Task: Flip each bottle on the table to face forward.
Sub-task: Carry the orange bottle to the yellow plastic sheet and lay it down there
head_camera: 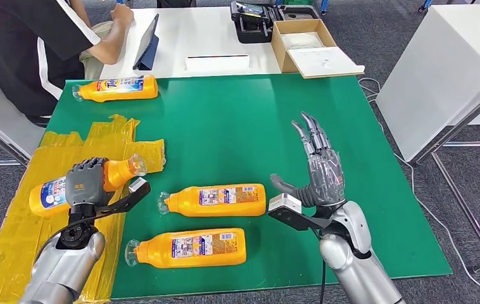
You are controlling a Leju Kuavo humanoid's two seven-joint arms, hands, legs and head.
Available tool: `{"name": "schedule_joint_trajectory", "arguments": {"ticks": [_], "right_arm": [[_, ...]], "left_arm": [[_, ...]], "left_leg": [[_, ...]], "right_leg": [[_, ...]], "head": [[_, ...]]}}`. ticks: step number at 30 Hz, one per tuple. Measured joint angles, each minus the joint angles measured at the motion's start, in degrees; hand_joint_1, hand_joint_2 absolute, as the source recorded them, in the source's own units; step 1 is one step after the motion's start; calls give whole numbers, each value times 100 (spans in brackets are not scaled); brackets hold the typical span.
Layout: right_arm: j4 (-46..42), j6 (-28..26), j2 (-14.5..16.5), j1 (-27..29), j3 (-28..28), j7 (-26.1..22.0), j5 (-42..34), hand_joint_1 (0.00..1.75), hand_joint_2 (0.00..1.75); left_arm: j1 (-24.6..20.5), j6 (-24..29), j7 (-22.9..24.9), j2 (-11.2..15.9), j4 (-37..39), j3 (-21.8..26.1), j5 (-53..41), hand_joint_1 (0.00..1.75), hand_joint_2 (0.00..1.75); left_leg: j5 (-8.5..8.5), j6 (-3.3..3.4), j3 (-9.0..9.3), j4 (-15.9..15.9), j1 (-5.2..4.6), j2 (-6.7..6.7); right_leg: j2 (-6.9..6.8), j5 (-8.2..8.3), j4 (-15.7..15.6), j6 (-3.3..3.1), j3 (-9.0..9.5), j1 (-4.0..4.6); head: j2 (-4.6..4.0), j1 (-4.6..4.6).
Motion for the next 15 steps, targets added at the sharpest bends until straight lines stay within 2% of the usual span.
{"name": "schedule_joint_trajectory", "arguments": {"ticks": [8,15], "right_arm": [[119,105,60,-28,33,70,40,0,175],[235,258,123,-100,46,140,98,0,175]], "left_arm": [[-119,-614,-71,23,-26,143,122,175,175],[-141,-934,-84,49,-54,219,135,175,175]], "left_leg": [[1,0,0,0,-1,0],[1,0,0,0,-1,-1]], "right_leg": [[0,0,2,0,2,0],[0,0,2,0,2,0]], "head": [[0,1],[0,1]]}}
